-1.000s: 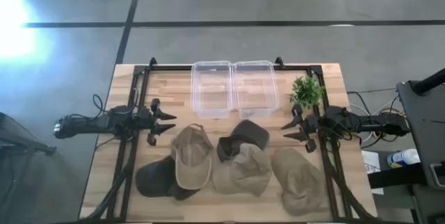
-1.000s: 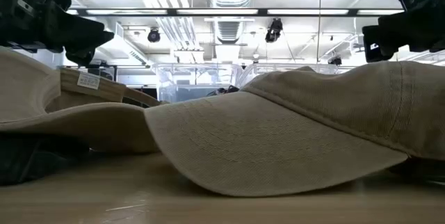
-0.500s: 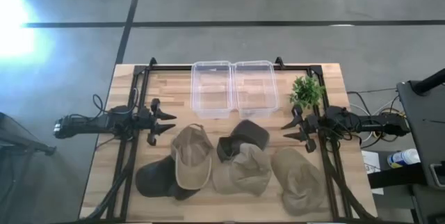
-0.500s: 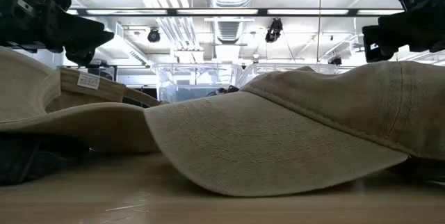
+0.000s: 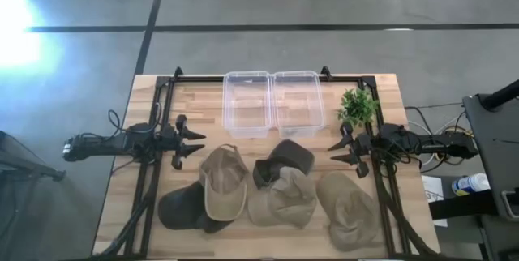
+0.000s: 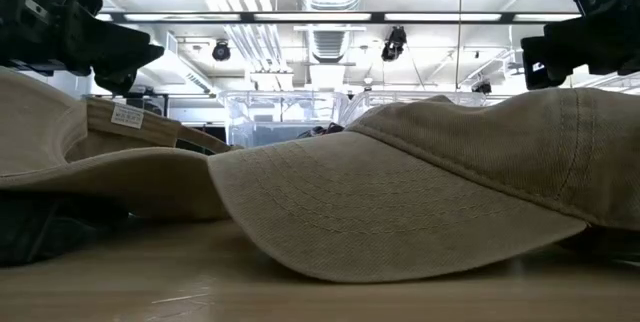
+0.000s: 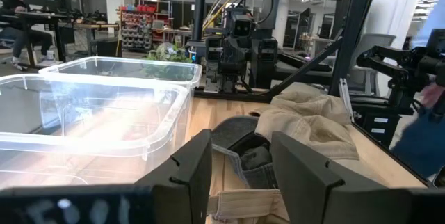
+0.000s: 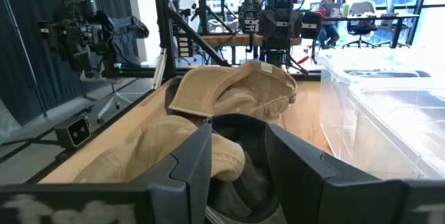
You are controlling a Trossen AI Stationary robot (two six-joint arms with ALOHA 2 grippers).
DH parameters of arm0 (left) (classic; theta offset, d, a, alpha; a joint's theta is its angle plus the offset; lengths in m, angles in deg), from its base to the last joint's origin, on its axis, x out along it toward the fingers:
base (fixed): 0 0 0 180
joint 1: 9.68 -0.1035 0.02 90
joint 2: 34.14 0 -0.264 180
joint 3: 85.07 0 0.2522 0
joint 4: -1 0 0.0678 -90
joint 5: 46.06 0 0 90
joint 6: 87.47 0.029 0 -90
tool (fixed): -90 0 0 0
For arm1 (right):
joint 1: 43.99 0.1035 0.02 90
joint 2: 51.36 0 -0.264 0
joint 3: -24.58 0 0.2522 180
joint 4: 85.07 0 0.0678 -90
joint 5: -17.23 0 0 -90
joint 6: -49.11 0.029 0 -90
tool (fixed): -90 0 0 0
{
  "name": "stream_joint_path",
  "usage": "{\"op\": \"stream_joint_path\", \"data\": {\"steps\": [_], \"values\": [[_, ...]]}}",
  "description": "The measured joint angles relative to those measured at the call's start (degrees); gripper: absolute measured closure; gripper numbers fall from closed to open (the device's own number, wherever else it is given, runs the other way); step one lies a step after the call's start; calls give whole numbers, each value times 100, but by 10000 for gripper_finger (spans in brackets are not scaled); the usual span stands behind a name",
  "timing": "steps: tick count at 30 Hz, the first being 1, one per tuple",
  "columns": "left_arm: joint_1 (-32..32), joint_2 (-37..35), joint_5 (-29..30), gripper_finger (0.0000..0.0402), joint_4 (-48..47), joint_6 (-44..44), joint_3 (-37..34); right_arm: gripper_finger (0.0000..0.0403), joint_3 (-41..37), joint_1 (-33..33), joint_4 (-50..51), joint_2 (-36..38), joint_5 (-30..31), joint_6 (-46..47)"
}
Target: Pick & Place hat
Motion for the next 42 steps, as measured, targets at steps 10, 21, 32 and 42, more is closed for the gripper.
{"op": "stream_joint_path", "data": {"steps": [10,21,32,42], "values": [[0,0,-1,259,0,0,0,271,2,0,-1,2,-3,3038],[-1,0,1,259,0,2,0,271,-2,-4,-440,-17,102,5289],[-1,0,-1,259,2,0,0,271,-2,47,-721,-328,535,6048],[-1,0,-1,259,1,2,0,271,529,192,699,-2308,-781,5645]]}}
